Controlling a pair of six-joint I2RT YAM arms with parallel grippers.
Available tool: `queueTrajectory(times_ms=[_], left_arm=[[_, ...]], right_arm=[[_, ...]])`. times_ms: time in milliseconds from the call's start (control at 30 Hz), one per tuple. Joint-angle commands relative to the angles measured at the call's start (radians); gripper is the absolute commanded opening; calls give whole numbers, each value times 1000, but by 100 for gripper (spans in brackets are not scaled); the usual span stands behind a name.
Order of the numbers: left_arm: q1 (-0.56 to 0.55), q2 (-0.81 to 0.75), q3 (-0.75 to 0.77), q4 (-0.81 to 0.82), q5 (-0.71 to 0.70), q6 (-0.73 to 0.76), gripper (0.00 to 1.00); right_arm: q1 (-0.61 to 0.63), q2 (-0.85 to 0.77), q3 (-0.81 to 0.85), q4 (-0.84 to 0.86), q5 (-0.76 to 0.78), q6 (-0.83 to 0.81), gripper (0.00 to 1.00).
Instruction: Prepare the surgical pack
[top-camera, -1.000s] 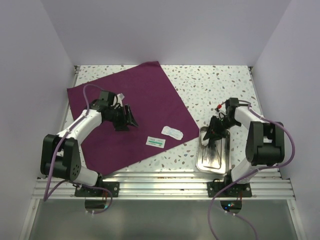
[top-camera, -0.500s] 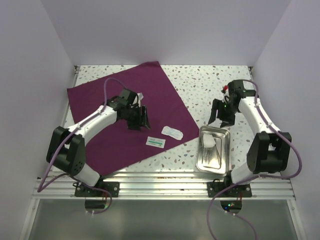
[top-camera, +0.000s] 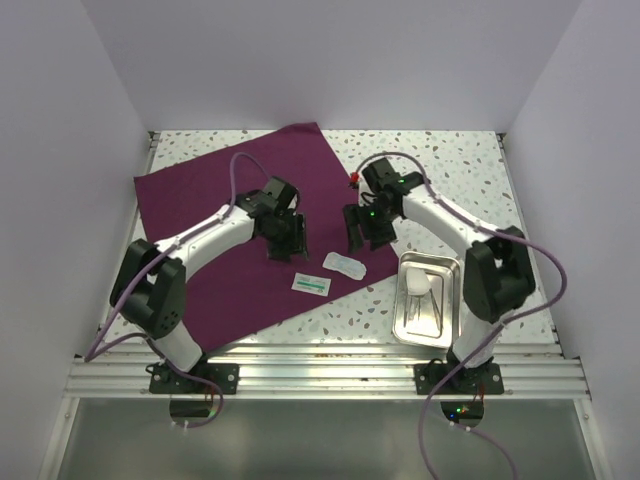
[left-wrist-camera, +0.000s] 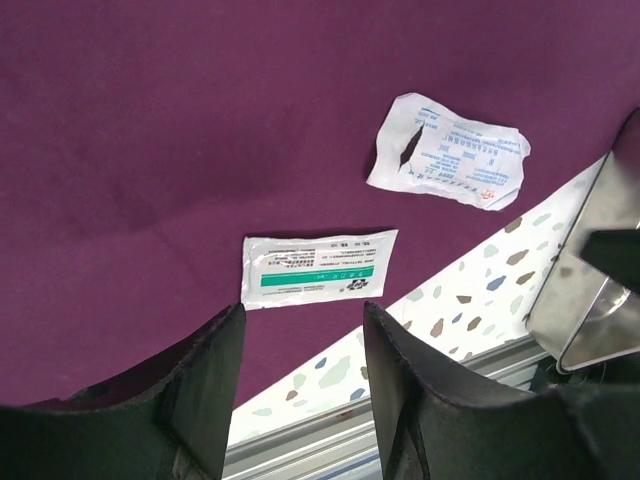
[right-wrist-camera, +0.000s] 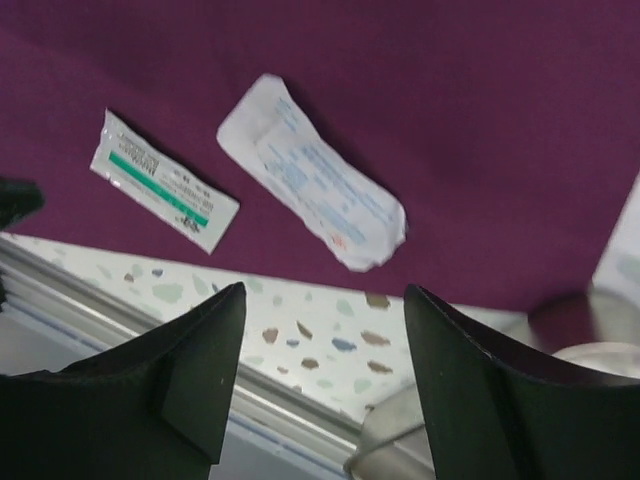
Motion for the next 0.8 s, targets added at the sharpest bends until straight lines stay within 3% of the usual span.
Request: queueTrajectory(times_ms=[0, 333, 500, 767], left_arm=[[1, -104, -21, -5, -54, -40, 54], [108, -321, -220, -9, -74, -57, 54], [170, -382, -260, -13, -52, -34, 54], [176, -381, -250, 7, -8, -25, 54]], right_arm=[[65, 113, 104, 53, 62, -48, 69], [162, 252, 162, 61, 160, -209, 93], [187, 261, 135, 73, 159, -215, 93], [224, 339, 176, 45, 235, -197, 90]])
